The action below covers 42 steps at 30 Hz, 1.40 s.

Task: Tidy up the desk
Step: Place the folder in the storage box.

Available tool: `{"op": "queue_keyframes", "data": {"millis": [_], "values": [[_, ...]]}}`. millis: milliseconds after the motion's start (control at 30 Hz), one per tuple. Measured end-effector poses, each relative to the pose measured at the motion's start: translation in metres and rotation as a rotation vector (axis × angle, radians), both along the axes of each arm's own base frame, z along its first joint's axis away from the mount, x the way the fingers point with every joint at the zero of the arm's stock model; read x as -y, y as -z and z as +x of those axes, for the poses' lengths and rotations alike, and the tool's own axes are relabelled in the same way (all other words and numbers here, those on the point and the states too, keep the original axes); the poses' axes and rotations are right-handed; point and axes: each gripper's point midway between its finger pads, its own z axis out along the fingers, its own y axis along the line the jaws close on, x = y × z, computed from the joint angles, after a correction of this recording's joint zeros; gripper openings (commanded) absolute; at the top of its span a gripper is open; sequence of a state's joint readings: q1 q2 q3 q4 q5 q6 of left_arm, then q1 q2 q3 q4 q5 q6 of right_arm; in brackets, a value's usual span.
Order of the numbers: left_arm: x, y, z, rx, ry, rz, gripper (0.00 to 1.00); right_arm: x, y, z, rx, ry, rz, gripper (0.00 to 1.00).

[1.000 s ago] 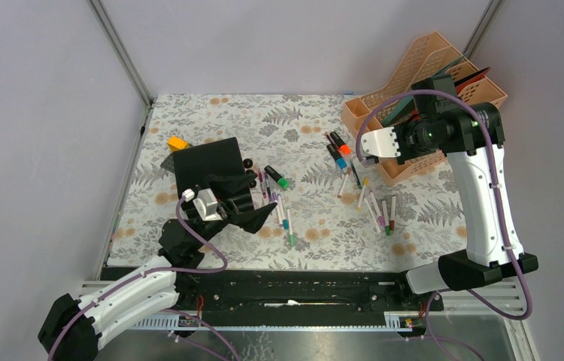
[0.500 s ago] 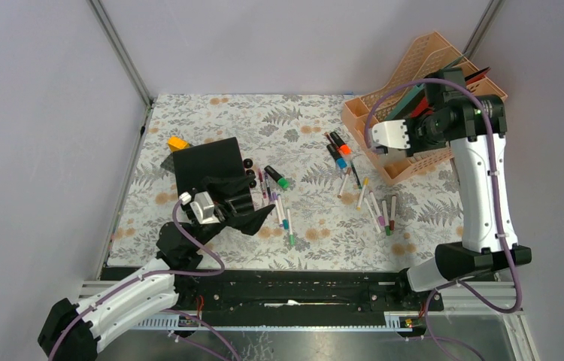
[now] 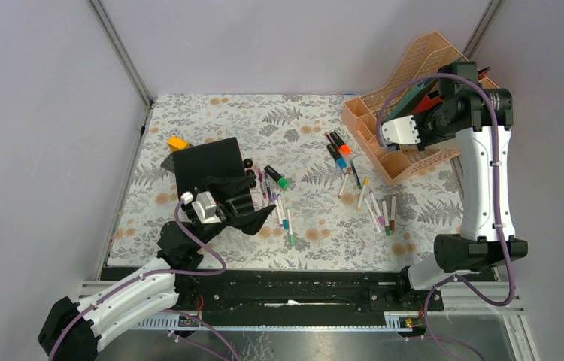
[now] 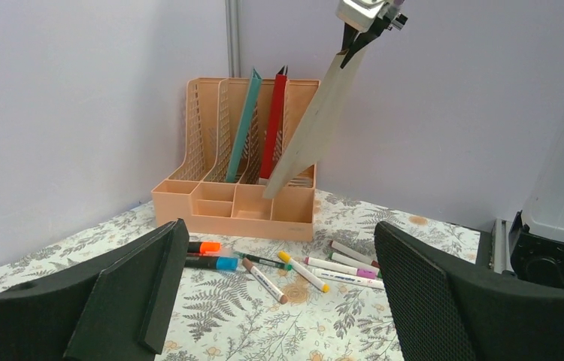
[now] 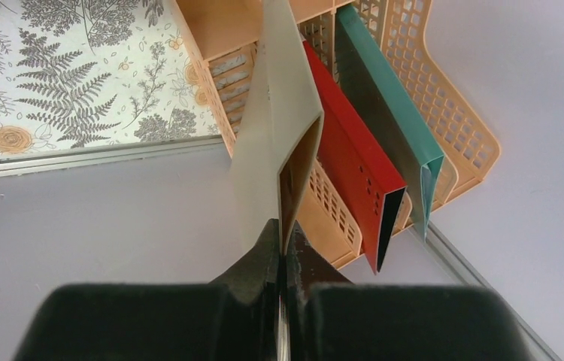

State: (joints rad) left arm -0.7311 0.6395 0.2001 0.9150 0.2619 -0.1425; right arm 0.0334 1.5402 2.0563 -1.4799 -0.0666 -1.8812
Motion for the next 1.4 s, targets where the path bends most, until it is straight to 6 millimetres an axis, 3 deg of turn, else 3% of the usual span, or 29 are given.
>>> {"op": "queue_keyframes", "data": {"millis": [100, 333, 400, 567, 633, 767, 1000, 1233, 1400], "values": [[0.000, 0.000, 0.000, 0.002, -0.002, 0.003, 0.99, -0.008, -0.002, -0.001, 0.007, -0.025, 0.005, 0.00], [0.011, 0.014, 0.006, -0.030, 0.021, 0.032, 0.99, -0.063, -0.002, -0.021, -0.004, -0.154, 0.050, 0.00], [0.020, 0.023, 0.009, -0.055, 0.052, 0.049, 0.99, -0.068, -0.002, -0.026, -0.004, -0.159, 0.067, 0.00], [0.071, 0.042, 0.016, -0.125, 0.183, 0.108, 0.99, -0.064, 0.005, -0.037, -0.031, -0.140, 0.065, 0.00], [0.099, 0.041, 0.014, -0.111, 0.244, 0.133, 0.99, -0.063, 0.008, -0.038, -0.041, -0.137, 0.057, 0.00], [0.125, 0.033, 0.014, -0.062, 0.299, 0.133, 0.99, -0.051, 0.009, -0.035, -0.039, -0.122, 0.035, 0.00], [0.128, 0.031, 0.014, -0.027, 0.308, 0.123, 0.99, -0.010, 0.007, -0.023, -0.027, -0.067, -0.015, 0.00], [0.124, 0.038, 0.012, -0.005, 0.292, 0.144, 0.99, -0.007, 0.010, -0.005, -0.029, -0.129, -0.054, 0.00], [0.118, 0.041, 0.009, 0.009, 0.281, 0.162, 0.99, -0.008, 0.009, -0.003, -0.024, -0.153, -0.070, 0.00]]}}
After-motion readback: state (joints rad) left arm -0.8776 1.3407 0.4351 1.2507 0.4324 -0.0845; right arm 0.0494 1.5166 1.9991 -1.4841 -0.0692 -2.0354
